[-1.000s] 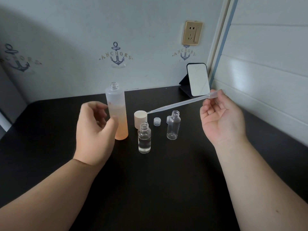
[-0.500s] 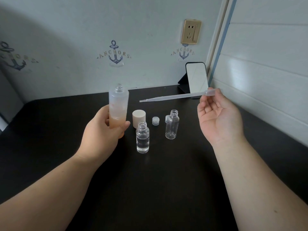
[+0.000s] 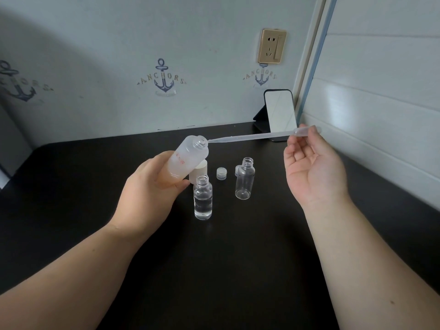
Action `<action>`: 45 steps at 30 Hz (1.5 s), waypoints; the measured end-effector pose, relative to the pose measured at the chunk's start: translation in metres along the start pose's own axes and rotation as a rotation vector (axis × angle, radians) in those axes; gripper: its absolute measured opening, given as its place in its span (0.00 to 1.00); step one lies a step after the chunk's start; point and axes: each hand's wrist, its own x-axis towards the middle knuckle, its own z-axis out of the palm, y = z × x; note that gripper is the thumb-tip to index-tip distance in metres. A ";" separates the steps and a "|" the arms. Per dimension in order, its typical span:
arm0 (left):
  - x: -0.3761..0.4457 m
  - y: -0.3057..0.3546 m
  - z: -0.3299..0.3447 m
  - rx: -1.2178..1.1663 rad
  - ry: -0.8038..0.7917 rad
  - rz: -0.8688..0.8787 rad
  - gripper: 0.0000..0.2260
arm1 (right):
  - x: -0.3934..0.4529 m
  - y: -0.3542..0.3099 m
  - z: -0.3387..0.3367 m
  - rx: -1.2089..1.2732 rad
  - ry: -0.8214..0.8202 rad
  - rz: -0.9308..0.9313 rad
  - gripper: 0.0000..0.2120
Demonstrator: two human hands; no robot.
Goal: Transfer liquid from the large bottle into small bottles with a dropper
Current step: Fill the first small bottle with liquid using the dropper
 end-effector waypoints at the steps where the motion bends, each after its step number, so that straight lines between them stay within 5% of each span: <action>1: 0.000 -0.001 0.000 0.025 0.009 0.008 0.22 | 0.000 0.000 0.000 -0.006 0.004 -0.005 0.06; 9: 0.002 -0.007 -0.001 0.123 0.017 0.018 0.23 | 0.001 0.000 0.000 -0.110 0.010 -0.041 0.05; 24: 0.002 -0.010 0.008 0.202 0.000 0.088 0.24 | -0.018 0.016 0.013 -0.530 -0.400 -0.071 0.07; 45: 0.002 -0.010 0.004 0.200 0.017 0.046 0.25 | -0.010 0.011 0.008 -0.373 -0.255 -0.019 0.06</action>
